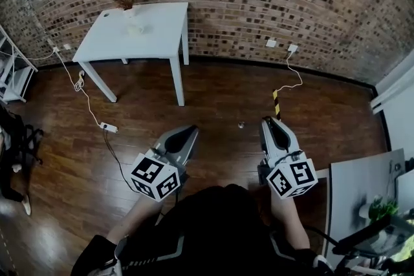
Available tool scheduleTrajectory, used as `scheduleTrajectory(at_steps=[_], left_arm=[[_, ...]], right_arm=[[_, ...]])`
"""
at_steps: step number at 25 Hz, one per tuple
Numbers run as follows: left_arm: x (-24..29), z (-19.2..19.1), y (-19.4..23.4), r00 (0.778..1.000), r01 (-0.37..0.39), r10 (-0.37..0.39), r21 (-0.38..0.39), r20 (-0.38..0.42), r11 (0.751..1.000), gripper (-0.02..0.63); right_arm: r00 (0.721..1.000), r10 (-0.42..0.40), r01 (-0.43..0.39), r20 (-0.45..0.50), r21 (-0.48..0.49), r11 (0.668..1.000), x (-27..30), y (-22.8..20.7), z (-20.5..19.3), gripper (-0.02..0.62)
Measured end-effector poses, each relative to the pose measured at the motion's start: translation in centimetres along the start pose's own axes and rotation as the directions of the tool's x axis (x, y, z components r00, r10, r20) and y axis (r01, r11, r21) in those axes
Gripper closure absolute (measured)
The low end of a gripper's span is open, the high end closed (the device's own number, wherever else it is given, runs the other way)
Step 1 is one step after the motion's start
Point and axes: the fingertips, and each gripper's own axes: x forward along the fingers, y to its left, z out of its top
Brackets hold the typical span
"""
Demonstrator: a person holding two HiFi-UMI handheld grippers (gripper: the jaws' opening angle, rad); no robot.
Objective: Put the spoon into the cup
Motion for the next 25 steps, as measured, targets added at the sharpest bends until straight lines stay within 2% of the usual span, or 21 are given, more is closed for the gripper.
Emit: scheduleTrajectory(at_steps=[14, 20, 25], left_arm=[[6.3, 3.5, 6.3, 0.995, -0.104, 0.104, 0.024, -0.007, 0.994, 0.612], [9.9, 4.5, 9.4, 0.990, -0.138, 0.138, 0.028, -0.017, 0.990, 0.612], [12.3, 5.0, 10.4, 0.990, -0.138, 0.140, 0.076, -0.021, 0.988, 0.612]], right_arm=[[0.992, 0.122, -0.122, 0.006, 0.023, 0.992, 10.8, -3.5, 2.0, 0.548], [0.989, 0.150, -0.150, 0.013, 0.028, 0.988, 15.4, -6.1, 2.7, 0.548], [0.988, 0.153, -0.153, 0.010, 0.034, 0.988, 18.4, -7.6, 2.5, 0.548]])
